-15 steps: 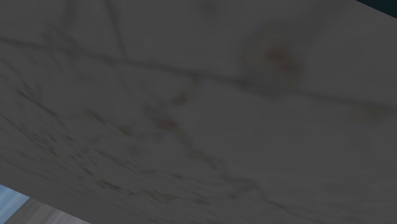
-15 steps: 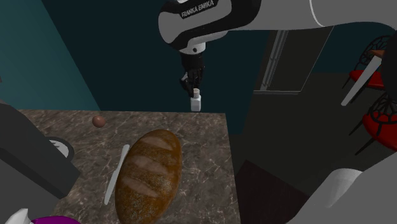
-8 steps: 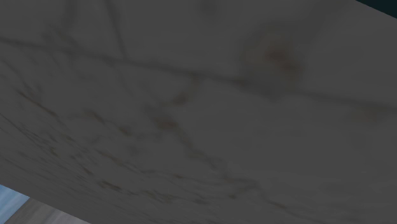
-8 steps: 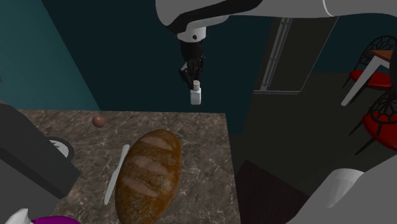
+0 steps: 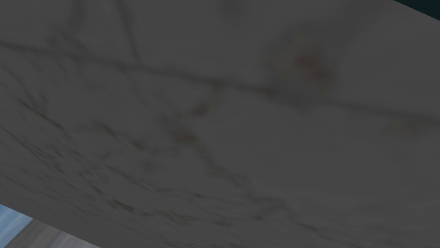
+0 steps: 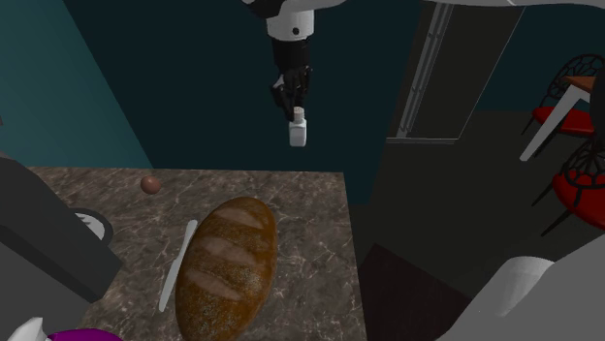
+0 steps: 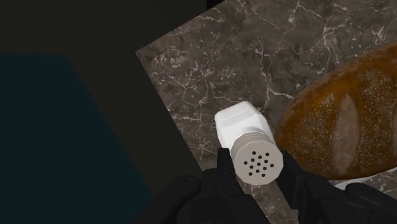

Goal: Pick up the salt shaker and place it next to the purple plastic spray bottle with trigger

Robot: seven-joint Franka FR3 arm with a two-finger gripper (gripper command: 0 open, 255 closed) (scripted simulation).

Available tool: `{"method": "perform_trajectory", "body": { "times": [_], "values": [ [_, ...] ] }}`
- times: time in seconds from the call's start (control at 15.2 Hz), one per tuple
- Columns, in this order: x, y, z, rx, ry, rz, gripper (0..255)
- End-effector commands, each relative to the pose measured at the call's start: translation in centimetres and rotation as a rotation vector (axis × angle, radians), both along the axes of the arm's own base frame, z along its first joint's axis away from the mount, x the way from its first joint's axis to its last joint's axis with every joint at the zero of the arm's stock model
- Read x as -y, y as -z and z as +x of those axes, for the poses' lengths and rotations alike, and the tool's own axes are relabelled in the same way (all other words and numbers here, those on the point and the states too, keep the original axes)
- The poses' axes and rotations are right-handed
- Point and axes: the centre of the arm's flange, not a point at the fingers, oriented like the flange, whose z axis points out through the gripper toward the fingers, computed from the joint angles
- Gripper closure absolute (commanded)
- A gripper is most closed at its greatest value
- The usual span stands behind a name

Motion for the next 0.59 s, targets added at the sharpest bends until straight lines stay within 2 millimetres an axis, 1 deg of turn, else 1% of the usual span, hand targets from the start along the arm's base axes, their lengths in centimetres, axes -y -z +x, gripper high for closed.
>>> {"method": "perform_trajectory", "body": {
  "times": [0.0, 0.53],
  "values": [
    [0.0, -1.1, -0.1, 0.000, 0.000, 0.000, 255],
    [0.0, -5.3, -0.1, 0.000, 0.000, 0.000, 255]
  ]
}}
